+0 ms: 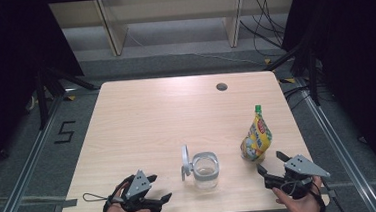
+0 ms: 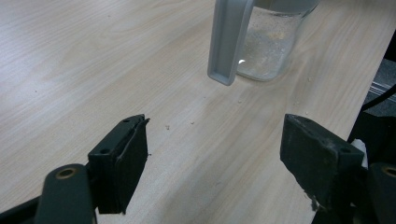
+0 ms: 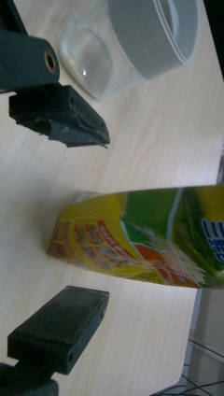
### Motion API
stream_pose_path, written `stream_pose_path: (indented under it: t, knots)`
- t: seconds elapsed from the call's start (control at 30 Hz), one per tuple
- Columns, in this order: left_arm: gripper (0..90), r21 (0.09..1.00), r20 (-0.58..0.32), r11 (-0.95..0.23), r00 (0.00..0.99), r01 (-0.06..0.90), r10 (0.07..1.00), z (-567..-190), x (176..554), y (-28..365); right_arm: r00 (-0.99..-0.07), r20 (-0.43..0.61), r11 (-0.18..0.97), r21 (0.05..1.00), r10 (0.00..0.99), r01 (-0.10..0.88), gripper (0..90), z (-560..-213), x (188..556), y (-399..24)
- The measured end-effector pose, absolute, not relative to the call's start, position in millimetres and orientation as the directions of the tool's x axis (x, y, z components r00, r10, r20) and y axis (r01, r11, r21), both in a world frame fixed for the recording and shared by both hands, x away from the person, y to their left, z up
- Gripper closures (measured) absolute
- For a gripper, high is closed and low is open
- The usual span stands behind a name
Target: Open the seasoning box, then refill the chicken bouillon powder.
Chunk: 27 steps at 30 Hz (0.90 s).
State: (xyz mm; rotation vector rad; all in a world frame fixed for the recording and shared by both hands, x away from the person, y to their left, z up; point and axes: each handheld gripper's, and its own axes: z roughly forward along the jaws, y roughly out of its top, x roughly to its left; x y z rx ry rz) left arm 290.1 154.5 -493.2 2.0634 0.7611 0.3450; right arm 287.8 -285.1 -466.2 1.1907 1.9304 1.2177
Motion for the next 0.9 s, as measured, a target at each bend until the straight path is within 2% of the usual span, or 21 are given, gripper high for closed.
stream_pose_path:
  t: [0.1,0.27,0.37,0.47,0.53,0.67,0.8,0.83,0.87,0.9]
  knots:
    - [23.9,0.810,-0.022,-0.446,0.780,0.380,0.625,-492,290,155,-0.457,-0.021,0.201,0.915,0.889,0.349,19.1,-468,295,-287]
    - [23.9,0.808,-0.013,-0.456,0.785,0.373,0.619,-493,291,154,-0.449,0.003,0.163,0.930,0.894,0.331,16.2,-468,303,-286]
    - [23.9,0.818,-0.006,-0.448,0.783,0.362,0.622,-492,291,154,-0.460,-0.025,0.193,0.927,0.888,0.322,18.8,-468,307,-283]
    - [23.9,0.827,-0.042,-0.412,0.774,0.382,0.632,-494,291,153,-0.454,-0.008,0.179,0.925,0.891,0.334,17.9,-469,312,-280]
    - [23.9,0.803,-0.005,-0.469,0.791,0.367,0.611,-492,292,156,-0.451,-0.036,0.196,0.929,0.892,0.313,17.8,-470,317,-279]
    - [23.9,0.818,-0.031,-0.436,0.785,0.375,0.619,-493,290,153,-0.446,-0.005,0.176,0.923,0.895,0.342,17.9,-472,321,-278]
    - [23.9,0.824,-0.010,-0.438,0.782,0.359,0.623,-491,292,156,-0.445,0.005,0.165,0.925,0.895,0.342,21.4,-472,324,-277]
    - [23.9,0.809,0.013,-0.473,0.795,0.348,0.607,-489,293,158,-0.446,-0.009,0.176,0.926,0.895,0.333,21.9,-473,325,-278]
    - [23.9,0.816,-0.024,-0.437,0.776,0.380,0.630,-491,292,157,-0.451,-0.020,0.183,0.929,0.892,0.321,21.7,-474,327,-278]
    - [23.9,0.814,-0.023,-0.440,0.777,0.380,0.629,-491,292,157,-0.447,-0.011,0.175,0.929,0.895,0.327,22.0,-474,328,-278]
